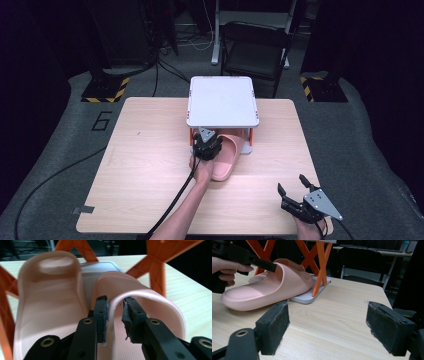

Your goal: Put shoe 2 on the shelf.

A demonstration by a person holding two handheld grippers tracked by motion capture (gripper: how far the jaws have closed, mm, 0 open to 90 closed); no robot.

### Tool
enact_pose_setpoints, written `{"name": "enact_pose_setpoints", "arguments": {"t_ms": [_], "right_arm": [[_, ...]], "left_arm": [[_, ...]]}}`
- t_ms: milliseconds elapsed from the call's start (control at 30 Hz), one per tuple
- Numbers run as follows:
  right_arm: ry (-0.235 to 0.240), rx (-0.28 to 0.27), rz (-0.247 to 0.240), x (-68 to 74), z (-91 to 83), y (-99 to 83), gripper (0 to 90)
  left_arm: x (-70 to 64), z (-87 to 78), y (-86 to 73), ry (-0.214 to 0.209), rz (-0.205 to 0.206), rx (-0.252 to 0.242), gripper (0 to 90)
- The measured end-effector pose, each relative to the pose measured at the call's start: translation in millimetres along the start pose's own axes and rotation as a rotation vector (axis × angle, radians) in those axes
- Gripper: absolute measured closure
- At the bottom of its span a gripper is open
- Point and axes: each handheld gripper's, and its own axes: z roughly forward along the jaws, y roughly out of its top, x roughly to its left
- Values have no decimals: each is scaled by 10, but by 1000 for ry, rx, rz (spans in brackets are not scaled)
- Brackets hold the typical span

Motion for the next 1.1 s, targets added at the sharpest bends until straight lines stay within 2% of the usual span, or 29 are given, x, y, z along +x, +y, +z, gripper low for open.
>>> {"name": "enact_pose_setpoints", "arguments": {"t_ms": [100,267,333,367,433,500,567,633,667,733,833,867,967,1033,1100], "right_arm": [[4,4,-4,6,4,-1,182],[0,1,2,-2,-1,-2,182],[0,0,2,-1,-2,-1,182],[1,0,0,2,-2,1,182],[1,1,1,8,-2,1,182],[2,1,0,8,-2,2,182],[-4,-3,1,2,-7,1,182],[-5,-1,2,-9,-9,0,182],[-6,-4,5,-11,-7,-1,182],[-9,-4,13,-10,-18,4,182],[-12,-6,9,-11,-25,6,182],[-12,-6,10,-10,-24,5,182],[-8,-4,9,-1,-18,6,184],[-9,-9,4,0,-21,7,185],[-12,-7,9,-10,-28,6,185]], "left_arm": [[6,22,-7,1,-20,-4,686],[51,-101,3,-41,26,-4,528],[91,-194,-5,-87,41,0,476],[113,-252,-20,-111,67,0,452],[149,-385,-69,-147,89,-1,416],[190,-528,-137,-198,117,27,363],[212,-665,-232,-229,153,52,322],[223,-782,-328,-266,209,103,272],[214,-834,-384,-267,244,109,244],[201,-917,-491,-287,288,136,223],[161,-946,-626,-278,343,193,214],[138,-927,-658,-259,360,208,216],[95,-847,-682,-235,385,207,240],[60,-779,-675,-219,372,204,255],[17,-738,-640,-201,397,185,280]]}}
